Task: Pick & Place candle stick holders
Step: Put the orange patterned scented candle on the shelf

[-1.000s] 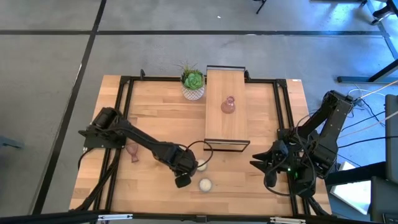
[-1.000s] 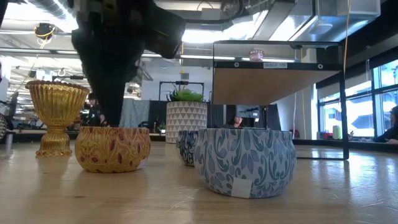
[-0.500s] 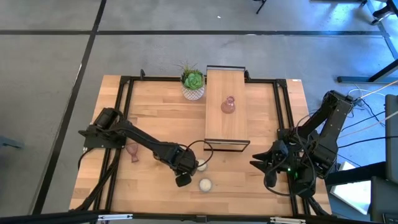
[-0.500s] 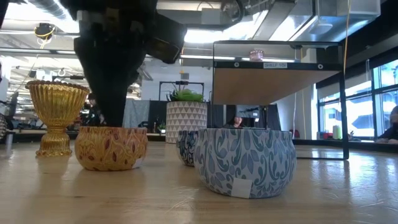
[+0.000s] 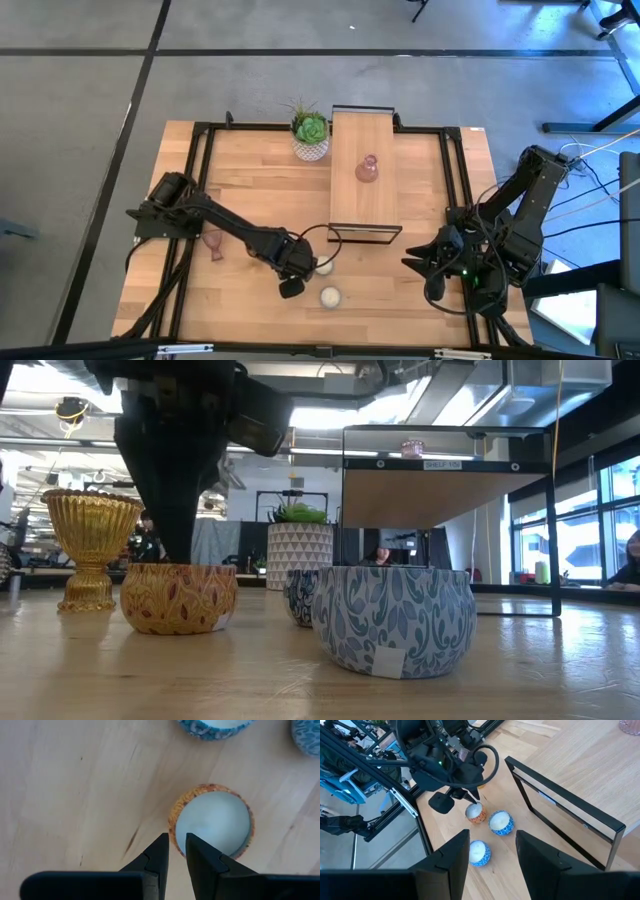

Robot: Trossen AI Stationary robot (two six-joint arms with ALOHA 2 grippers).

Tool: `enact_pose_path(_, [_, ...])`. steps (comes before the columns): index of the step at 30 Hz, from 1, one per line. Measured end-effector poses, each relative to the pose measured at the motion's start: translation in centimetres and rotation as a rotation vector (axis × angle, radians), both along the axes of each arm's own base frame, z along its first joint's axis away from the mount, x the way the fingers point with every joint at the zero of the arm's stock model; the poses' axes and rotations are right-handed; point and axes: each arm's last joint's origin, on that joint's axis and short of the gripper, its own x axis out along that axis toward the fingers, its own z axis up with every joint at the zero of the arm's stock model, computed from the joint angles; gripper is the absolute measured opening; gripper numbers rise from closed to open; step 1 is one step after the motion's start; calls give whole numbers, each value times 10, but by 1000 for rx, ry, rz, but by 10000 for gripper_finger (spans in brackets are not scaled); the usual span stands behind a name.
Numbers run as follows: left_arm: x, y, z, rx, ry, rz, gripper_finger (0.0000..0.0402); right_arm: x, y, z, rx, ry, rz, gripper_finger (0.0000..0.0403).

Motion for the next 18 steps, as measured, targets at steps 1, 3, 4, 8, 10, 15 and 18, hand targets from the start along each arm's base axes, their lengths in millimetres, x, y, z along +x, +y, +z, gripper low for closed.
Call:
enact_pose_path(1, [1,1,0,2,-1,4,61,0,0,0,0,0,0,165])
enact_pose_path(3, [1,3,0,1,-2,8,61,0,0,0,0,0,0,165])
enact_pose_path(4, [2,5,0,3,-1,8,61,0,0,0,0,0,0,165])
enact_pose_path(8, [5,8,-4,-18,16,14,61,0,0,0,0,0,0,165])
enact_pose_path(10, [7,9,-6,-33,13,17,61,0,0,0,0,0,0,165])
enact_pose_path(15, [7,9,-9,-32,24,16,61,0,0,0,-1,1,0,165])
enact_pose_path(18, [8,8,-10,-36,25,15,61,0,1,-1,3,10,6,165])
